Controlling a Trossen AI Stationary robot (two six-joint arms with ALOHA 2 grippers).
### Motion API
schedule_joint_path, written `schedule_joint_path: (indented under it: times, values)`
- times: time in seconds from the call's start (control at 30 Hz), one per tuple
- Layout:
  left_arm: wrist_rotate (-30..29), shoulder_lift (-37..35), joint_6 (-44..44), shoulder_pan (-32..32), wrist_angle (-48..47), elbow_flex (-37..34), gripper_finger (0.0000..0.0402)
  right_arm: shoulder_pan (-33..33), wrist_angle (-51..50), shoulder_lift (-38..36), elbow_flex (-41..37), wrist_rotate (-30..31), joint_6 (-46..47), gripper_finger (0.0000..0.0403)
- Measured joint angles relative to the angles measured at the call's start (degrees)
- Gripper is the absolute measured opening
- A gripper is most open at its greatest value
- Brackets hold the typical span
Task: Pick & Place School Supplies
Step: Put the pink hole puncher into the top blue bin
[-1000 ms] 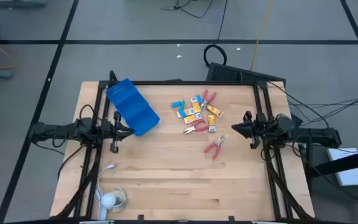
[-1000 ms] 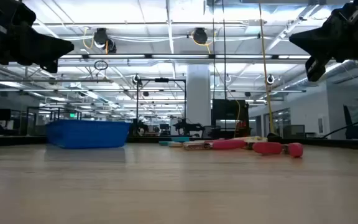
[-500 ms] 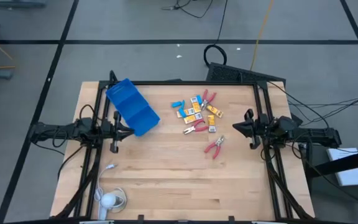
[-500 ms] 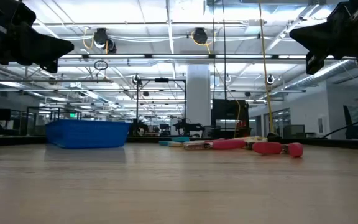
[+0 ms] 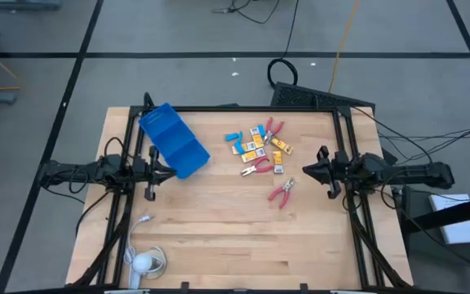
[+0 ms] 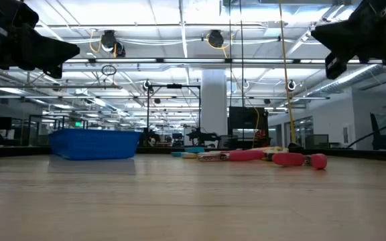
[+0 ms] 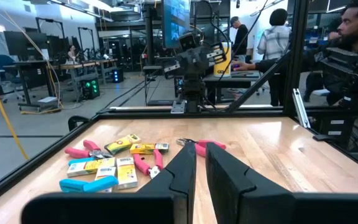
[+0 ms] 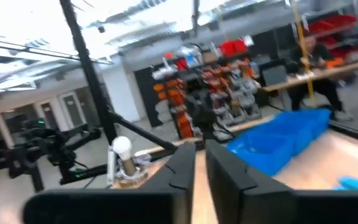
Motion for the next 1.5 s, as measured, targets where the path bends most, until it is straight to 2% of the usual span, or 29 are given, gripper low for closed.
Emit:
schedule_joint_path:
  times: [0.1, 0.2, 0.3, 0.4, 0.5, 0.63, 0.73, 0.87, 1.23, 1.37, 1.5]
  values:
    - [0.00, 0.00, -0.01, 0.00, -0.02, 0.00, 0.0040, 3.18, 4.81, 5.95, 0.21, 0.87, -0.40, 0.0095]
    - [0.00, 0.00, -0.01, -0.02, -0.01, -0.01, 0.0040, 7.40, 5.13, 13.56, 2.95, 4.70, -1.14, 0.0155]
    - [0.00, 0.01, -0.01, -0.02, -0.02, 0.00, 0.0040, 12.14, -4.04, 22.18, 9.30, 9.11, -2.30, 0.0200]
    - [0.01, 0.00, 0.01, 0.00, 0.02, 0.00, 0.0040, 15.96, -14.99, 30.98, 18.43, 16.20, -2.18, 0.0216]
    - [0.00, 0.00, 0.01, 0.00, 0.02, 0.00, 0.0040, 17.58, -25.39, 41.77, 24.74, 20.25, -1.69, 0.0216]
    - [0.06, 0.00, 0.01, -0.01, 0.07, 0.00, 0.0040, 16.94, -29.58, 53.85, 32.92, 21.05, -4.13, 0.0209]
    - [0.07, 0.00, 0.00, -0.01, 0.00, 0.00, 0.0040, 15.23, -32.84, 62.02, 36.09, 20.65, -8.24, 0.0210]
    - [0.09, 0.00, 0.01, 0.00, 0.00, 0.00, 0.0040, 11.86, -30.96, 68.72, 39.00, 16.09, -12.22, 0.0214]
    - [0.13, 0.00, -0.01, 0.00, -0.01, 0.00, 0.0040, 4.88, -30.32, 78.58, 39.04, 6.19, -15.99, 0.0196]
    - [0.13, 0.01, 0.00, 0.00, 0.00, 0.00, 0.0040, 4.03, -30.54, 79.34, 39.11, 5.88, -16.16, 0.0166]
    - [0.11, 0.00, 0.00, 0.00, -0.01, 0.00, 0.0040, 3.82, -30.94, 79.01, 39.04, 5.84, -16.24, 0.0114]
